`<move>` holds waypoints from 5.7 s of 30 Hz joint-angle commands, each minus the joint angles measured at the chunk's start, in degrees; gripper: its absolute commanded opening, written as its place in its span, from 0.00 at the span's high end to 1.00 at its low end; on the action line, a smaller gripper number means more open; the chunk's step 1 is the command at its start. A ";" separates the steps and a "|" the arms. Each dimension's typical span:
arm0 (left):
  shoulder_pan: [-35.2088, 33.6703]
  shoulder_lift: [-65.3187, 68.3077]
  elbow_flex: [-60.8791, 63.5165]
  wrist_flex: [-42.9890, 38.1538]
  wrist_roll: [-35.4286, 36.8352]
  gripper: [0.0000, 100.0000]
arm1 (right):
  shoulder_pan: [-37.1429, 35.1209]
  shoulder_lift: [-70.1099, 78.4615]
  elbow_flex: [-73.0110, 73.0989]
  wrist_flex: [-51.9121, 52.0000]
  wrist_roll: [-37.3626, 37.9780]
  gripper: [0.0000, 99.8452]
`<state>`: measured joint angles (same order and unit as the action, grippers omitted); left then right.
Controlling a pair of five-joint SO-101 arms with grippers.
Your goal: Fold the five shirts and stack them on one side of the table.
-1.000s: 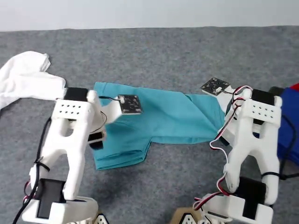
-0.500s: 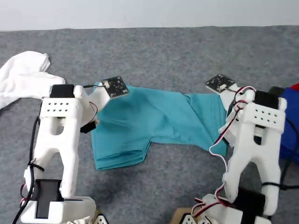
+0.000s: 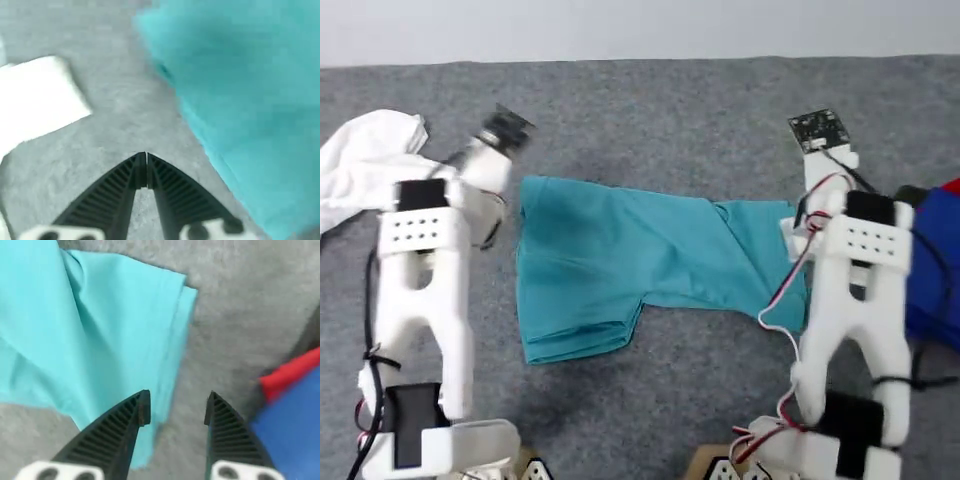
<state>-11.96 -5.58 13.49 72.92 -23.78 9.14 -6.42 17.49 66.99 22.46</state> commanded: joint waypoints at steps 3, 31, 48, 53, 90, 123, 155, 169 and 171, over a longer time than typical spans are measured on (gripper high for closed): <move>-5.10 -2.99 -4.79 -1.67 12.22 0.99 | -1.98 9.19 -10.02 -1.36 -10.64 0.77; -5.89 -2.55 3.03 -6.24 14.86 0.99 | -2.24 57.27 -65.76 11.65 -15.82 0.90; -6.07 -2.46 3.21 -5.80 14.86 0.99 | -1.80 58.07 -69.36 14.73 -13.71 0.99; -6.24 -2.90 4.79 -5.80 14.77 0.99 | -0.31 57.63 -70.95 13.93 -10.81 0.99; -5.89 -3.16 5.05 -4.57 14.77 0.99 | 6.73 65.27 -84.04 8.13 -9.85 0.82; 25.41 0.79 9.19 12.57 4.57 0.99 | 8.66 7.78 -45.98 35.82 -8.26 0.76; 32.53 4.40 15.87 6.77 -7.82 0.85 | 35.12 -44.09 -1.49 35.82 4.04 0.76; 29.36 12.66 10.95 4.92 -10.64 0.86 | 44.62 -47.43 -1.41 35.82 9.32 0.76; 29.27 12.13 10.68 4.75 -10.64 0.86 | 44.62 -47.43 -1.41 35.82 9.23 0.76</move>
<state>17.32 8.75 26.42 78.29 -33.71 53.27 -53.19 16.44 100.48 31.25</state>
